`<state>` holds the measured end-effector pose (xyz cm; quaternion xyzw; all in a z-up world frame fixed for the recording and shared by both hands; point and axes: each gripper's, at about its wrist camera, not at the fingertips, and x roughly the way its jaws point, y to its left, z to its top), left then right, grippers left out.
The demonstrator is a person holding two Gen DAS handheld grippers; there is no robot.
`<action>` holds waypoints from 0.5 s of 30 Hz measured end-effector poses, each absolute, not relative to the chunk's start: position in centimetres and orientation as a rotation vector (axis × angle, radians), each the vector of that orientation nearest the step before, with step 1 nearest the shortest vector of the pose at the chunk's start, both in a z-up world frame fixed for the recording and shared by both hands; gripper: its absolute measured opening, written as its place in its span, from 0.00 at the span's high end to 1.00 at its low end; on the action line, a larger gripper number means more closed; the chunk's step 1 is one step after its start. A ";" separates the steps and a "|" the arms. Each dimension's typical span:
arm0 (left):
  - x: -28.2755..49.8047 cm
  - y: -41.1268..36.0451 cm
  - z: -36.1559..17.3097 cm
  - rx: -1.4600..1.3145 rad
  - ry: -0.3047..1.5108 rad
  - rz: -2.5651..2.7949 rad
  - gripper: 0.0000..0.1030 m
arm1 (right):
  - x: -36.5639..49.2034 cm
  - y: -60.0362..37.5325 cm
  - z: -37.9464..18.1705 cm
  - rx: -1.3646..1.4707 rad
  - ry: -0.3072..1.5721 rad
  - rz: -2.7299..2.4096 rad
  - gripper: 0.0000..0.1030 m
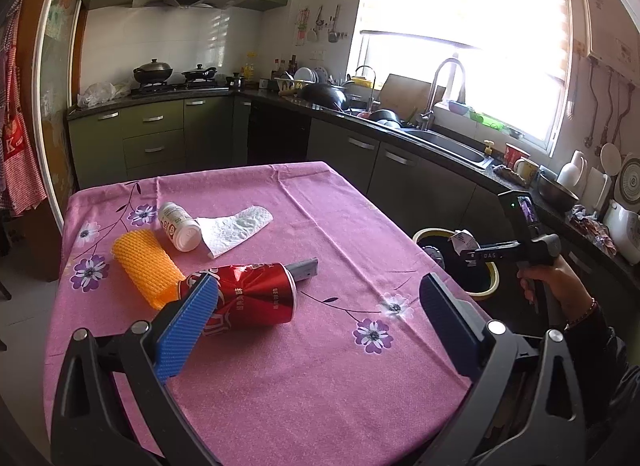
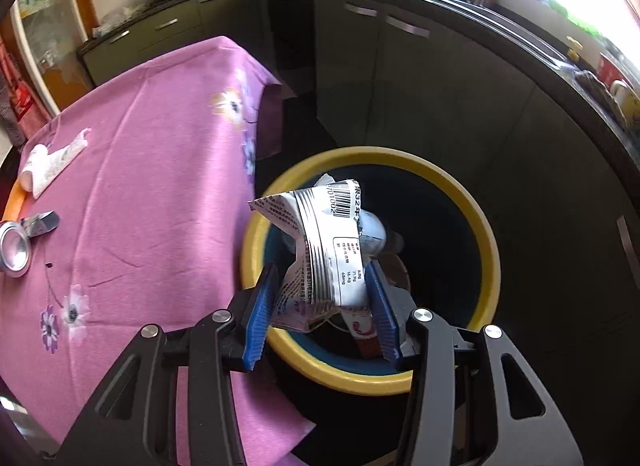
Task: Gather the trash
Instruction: 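Carry the foil wrapper over the bin and open the right gripper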
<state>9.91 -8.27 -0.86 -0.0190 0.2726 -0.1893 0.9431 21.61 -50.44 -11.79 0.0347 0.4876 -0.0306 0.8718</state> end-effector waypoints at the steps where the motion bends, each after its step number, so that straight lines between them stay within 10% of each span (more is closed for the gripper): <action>1: 10.0 -8.3 -0.9 -0.037 0.558 -0.384 0.07 | 21.6 -51.2 -12.1 0.080 1.025 -0.081 0.56; 15: 11.2 -9.2 -1.7 0.017 0.590 -0.433 0.07 | 20.8 -54.3 -12.4 0.102 0.978 -0.206 0.34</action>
